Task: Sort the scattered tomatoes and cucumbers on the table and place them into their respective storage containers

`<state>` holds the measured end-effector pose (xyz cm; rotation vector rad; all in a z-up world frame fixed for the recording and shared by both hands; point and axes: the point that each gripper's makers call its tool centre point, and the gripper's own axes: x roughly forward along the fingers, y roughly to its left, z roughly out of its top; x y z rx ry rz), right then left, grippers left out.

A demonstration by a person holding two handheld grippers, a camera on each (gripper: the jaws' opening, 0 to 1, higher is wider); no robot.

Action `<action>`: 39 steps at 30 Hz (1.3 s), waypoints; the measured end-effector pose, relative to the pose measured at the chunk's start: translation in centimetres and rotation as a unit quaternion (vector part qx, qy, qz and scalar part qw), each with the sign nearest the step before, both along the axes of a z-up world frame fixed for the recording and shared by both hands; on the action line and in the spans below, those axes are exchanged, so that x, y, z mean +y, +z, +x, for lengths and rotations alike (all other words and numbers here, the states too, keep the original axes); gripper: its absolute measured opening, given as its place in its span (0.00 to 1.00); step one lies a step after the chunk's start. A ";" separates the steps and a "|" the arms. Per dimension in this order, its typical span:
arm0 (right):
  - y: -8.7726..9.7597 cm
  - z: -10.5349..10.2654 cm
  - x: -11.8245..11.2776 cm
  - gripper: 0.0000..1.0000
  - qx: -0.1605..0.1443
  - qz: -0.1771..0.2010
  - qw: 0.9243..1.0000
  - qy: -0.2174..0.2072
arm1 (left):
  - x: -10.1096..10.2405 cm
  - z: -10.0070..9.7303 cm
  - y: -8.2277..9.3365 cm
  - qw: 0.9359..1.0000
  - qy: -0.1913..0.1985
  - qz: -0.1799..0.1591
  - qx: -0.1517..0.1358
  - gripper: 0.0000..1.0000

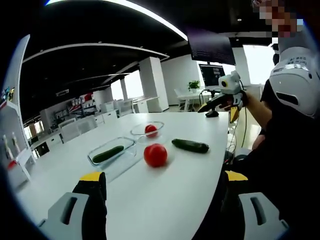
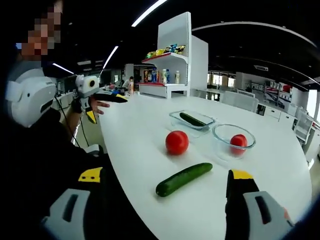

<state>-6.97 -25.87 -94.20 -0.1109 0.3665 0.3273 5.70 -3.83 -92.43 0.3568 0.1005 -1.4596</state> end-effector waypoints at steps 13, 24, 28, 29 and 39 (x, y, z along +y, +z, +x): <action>-0.7 0.8 0.7 0.95 0.005 0.002 1.000 0.001 | 0.5 0.0 0.0 1.000 -0.003 0.000 -0.001 0.95; -0.8 2.2 1.4 0.96 0.012 0.008 1.000 0.009 | 0.0 0.1 -0.4 1.000 -0.014 0.010 0.002 0.95; -0.9 3.2 1.6 0.95 0.012 0.013 1.000 0.015 | 0.1 0.1 -0.3 1.000 -0.011 0.009 0.004 0.95; -0.9 3.4 1.7 0.95 0.012 0.013 1.000 0.016 | 0.1 0.1 -0.3 1.000 -0.011 0.009 0.003 0.95; -1.2 6.4 2.1 0.95 0.012 0.016 1.000 0.019 | 0.3 -0.1 -0.2 1.000 -0.009 0.010 -0.006 0.95</action>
